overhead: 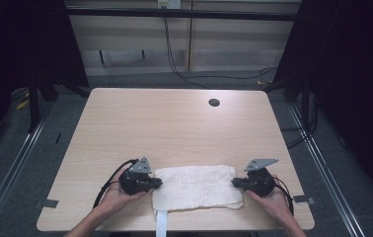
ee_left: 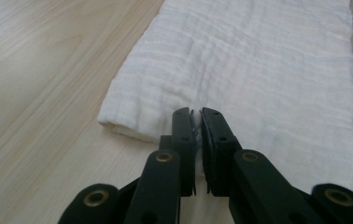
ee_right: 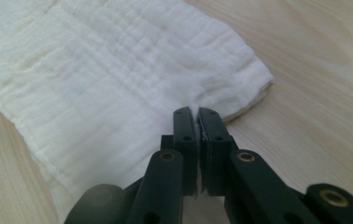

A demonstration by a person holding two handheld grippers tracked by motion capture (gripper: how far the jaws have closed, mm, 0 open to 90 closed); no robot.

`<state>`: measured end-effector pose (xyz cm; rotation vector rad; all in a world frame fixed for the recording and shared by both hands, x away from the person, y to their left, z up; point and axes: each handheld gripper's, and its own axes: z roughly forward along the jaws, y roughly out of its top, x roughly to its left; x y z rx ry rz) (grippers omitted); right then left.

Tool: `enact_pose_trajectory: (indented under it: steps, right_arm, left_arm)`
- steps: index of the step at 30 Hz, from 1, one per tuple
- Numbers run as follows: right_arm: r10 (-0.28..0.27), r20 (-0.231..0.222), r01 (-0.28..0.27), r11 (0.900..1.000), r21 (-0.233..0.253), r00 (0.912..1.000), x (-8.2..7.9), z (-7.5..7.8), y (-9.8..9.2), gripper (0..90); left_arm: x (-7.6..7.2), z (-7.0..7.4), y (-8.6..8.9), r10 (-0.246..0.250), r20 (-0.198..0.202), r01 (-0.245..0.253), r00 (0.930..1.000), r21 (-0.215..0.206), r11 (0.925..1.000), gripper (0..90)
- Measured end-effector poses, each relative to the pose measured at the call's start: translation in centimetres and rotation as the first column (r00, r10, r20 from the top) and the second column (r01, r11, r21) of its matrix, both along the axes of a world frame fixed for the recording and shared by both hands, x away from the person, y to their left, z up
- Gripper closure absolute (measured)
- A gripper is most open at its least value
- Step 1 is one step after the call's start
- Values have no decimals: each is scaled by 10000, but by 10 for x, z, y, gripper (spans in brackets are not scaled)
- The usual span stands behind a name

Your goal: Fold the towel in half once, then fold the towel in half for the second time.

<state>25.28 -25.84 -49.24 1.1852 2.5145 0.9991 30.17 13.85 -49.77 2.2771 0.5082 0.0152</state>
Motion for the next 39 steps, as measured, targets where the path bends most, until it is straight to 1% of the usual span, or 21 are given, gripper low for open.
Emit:
enact_pose_trajectory:
  steps: [3, 4, 5, 7, 8, 10, 11, 13, 17, 19, 20, 22, 24, 27, 29, 30, 32, 34, 36, 38, 39]
  right_arm:
    - [-308, -70, 309, 9994, 148, 9995, 0, 0, -8, 843]
    - [-364, 50, 363, 9991, 210, 9993, 0, 0, -9, 813]
    - [-417, 79, 414, 9987, 313, 9991, -1, 2, -10, 773]
    - [-591, 308, 573, 9968, 554, 9978, -3, 7, -9, 715]
    - [-615, 352, 590, 9959, 687, 9975, -3, 10, -7, 680]
    - [-616, 263, 590, 9940, 925, 9978, -2, 14, -1, 637]
    - [-523, 371, 487, 9944, 935, 9979, -2, 15, 4, 625]
    - [-264, 377, 225, 9947, 1006, 9989, -1, 18, 14, 597]
    - [364, 485, -423, 9909, 1280, 9982, 1, 24, 36, 569]
    - [811, 437, -863, 9872, 1342, 9957, 0, 25, 50, 551]
    - [986, 443, -1039, 9848, 1390, 9941, 0, 25, 55, 546]
    - [1445, 384, -1486, 9784, 1437, 9888, 0, 25, 69, 548]
    - [1915, 376, -1948, 9714, 1356, 9808, 0, 26, 83, 547]
    - [2477, 434, -2514, 9560, 1509, 9679, 2, 29, 104, 552]
    - [2935, 508, -2978, 9418, 1559, 9546, 2, 31, 118, 547]
    - [3072, 489, -3111, 9382, 1517, 9504, 2, 32, 124, 529]
    - [3419, 470, -3451, 9280, 1401, 9385, 3, 32, 142, 522]
    - [3715, 390, -3729, 9155, 1507, 9276, 3, 29, 156, 532]
    - [4003, 302, -4005, 9059, 1380, 9159, 3, 27, 171, 538]
    - [4253, 227, -4241, 8949, 1386, 9048, 3, 24, 184, 552]
    - [4382, 163, -4361, 8893, 1375, 8987, 3, 23, 191, 560]
  left_arm:
    - [4, 0, -3, 69, -252, -71, 9997, -43, 10000, 824]
    - [4, 0, -3, 12, -253, -17, 9997, -191, 9998, 811]
    - [4, 1, -2, -119, -311, 115, 9994, -136, 9998, 783]
    - [4, 5, 0, -88, -296, 73, 9995, -486, 9988, 736]
    - [5, 8, 2, 55, -298, -80, 9995, -834, 9965, 724]
    - [7, 14, 5, 285, -267, -311, 9992, -1032, 9942, 667]
    - [9, 15, 5, 443, -188, -461, 9988, -1042, 9935, 644]
    - [15, 17, 5, 676, -374, -712, 9970, -1060, 9918, 592]
    - [24, 23, 3, 713, -62, -715, 9974, -1004, 9924, 566]
    - [29, 26, 3, 941, 189, -921, 9954, -877, 9919, 566]
    - [32, 28, 4, 1131, 143, -1110, 9935, -1055, 9882, 566]
    - [36, 30, 5, 1257, 67, -1244, 9920, -1001, 9872, 554]
    - [39, 32, 4, 1298, 343, -1274, 9909, -637, 9898, 548]
    - [46, 33, 7, 1331, 9, -1325, 9911, -843, 9876, 533]
    - [47, 33, 8, 1268, -80, -1270, 9919, -897, 9878, 517]
    - [46, 35, 9, 1276, 70, -1267, 9918, -757, 9890, 521]
    - [46, 34, 11, 1478, 48, -1469, 9890, -861, 9854, 521]
    - [47, 31, 12, 1504, 85, -1494, 9886, -717, 9862, 519]
    - [47, 29, 14, 1557, 20, -1551, 9878, -709, 9853, 511]
    - [48, 27, 16, 1717, 9, -1711, 9852, -795, 9820, 511]
    - [48, 27, 17, 1700, 14, -1696, 9854, -664, 9833, 513]
